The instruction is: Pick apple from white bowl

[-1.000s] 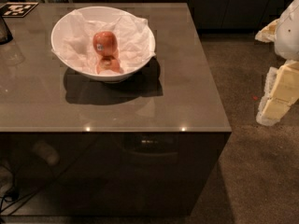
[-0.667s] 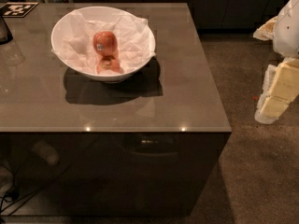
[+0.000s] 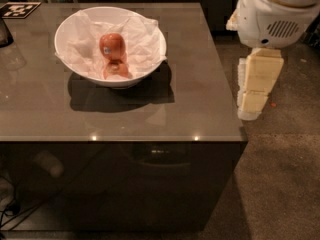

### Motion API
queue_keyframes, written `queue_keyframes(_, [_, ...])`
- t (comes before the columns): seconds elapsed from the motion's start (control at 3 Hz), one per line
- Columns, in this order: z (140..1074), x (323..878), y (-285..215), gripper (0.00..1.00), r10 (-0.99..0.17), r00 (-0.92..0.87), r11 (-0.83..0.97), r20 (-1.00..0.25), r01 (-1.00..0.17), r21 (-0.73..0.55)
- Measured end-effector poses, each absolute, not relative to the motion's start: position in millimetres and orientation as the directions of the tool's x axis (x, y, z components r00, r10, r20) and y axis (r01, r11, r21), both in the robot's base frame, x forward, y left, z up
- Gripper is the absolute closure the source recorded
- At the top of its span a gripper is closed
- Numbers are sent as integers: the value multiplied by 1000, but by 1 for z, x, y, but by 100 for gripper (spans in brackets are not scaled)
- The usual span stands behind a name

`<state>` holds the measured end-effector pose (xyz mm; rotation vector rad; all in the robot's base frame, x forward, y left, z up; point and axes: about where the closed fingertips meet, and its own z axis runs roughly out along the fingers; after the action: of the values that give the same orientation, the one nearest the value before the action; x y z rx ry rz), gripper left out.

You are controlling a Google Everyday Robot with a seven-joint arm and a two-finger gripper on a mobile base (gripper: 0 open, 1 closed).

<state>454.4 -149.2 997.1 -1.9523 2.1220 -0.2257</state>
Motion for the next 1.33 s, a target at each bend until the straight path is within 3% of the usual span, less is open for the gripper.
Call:
queue_keyframes(0.33, [1000, 461, -138, 0, -997, -47, 64, -63, -952, -298])
queue_keyframes(1.33, [1036, 537, -81, 0, -962, 29, 61, -270, -946, -320])
